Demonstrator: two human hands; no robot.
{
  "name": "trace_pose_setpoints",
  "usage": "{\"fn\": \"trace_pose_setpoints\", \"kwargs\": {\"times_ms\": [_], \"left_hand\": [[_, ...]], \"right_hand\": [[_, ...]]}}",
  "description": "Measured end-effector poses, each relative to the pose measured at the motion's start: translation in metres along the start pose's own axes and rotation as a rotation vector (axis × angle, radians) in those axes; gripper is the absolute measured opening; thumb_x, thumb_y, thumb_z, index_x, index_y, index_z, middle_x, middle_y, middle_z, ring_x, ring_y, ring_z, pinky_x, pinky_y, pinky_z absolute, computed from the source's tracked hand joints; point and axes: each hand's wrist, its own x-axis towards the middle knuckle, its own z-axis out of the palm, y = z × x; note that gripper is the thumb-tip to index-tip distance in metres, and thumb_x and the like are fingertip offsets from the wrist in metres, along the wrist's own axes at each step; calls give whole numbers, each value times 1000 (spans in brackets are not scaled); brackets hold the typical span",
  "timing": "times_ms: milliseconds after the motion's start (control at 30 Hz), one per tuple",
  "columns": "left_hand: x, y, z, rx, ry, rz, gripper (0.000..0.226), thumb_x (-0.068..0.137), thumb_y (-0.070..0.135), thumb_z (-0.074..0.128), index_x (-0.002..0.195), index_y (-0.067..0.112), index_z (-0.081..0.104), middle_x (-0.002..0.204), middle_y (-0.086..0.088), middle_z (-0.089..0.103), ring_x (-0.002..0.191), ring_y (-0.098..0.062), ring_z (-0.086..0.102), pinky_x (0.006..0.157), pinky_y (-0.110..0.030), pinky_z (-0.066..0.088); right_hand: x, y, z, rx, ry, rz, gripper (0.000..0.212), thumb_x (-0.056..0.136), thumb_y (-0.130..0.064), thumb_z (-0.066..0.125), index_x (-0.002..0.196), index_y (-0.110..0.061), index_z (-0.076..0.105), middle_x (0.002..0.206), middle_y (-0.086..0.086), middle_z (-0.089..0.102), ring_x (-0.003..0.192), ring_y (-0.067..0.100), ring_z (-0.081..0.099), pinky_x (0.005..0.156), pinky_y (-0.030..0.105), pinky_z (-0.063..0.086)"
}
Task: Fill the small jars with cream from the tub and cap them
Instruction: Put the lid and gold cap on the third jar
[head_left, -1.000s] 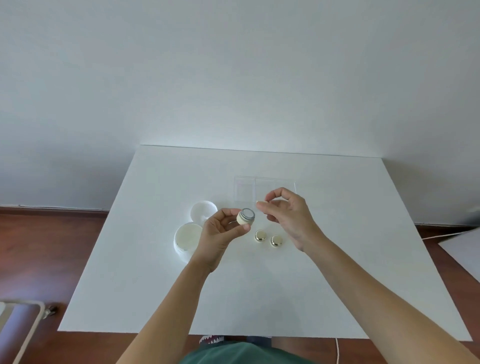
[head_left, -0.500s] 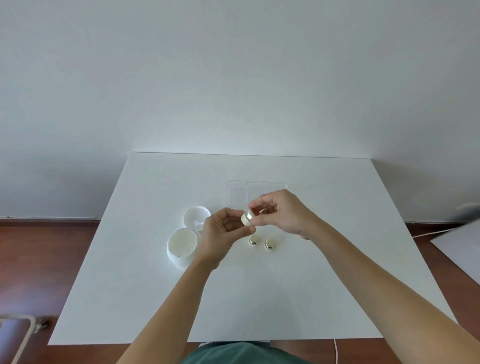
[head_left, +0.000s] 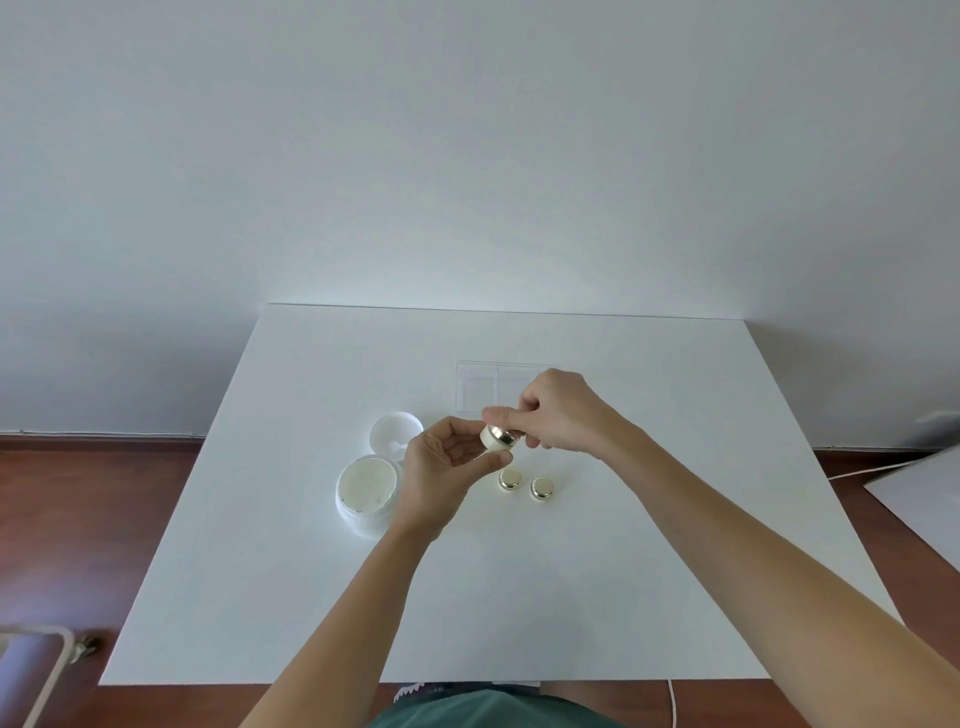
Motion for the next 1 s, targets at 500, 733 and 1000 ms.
{"fn": "trace_pose_setpoints", "kwargs": {"times_ms": [500,733,1000], "left_hand": [[5,0,-1,12,-4,-18,29,72,-3,85,95,6,69,99,-10,78,98,-23,74,79,-24,57],[5,0,-4,23,1,-22,30,71,-2,86,94,8,70,97,-11,78,97,-24,75,79,-24,57],[8,1,-3,49,8,-32,31,69,1,87,93,11,71,95,-12,78,94,-24,75,79,-24,57]], "right_hand": [[-1,3,-2,-130,61,-71,61,84,-62,56,73,-2,63,68,9,66,60,17,54,58,29,44],[-2,5,-1,0,-33,-120,36,85,-48,64,85,-13,71,76,2,70,69,13,61,58,22,44],[-3,10,-3,1,-18,-228,22,80,-45,70,87,-24,71,80,-15,67,63,-2,56,58,13,37]]}}
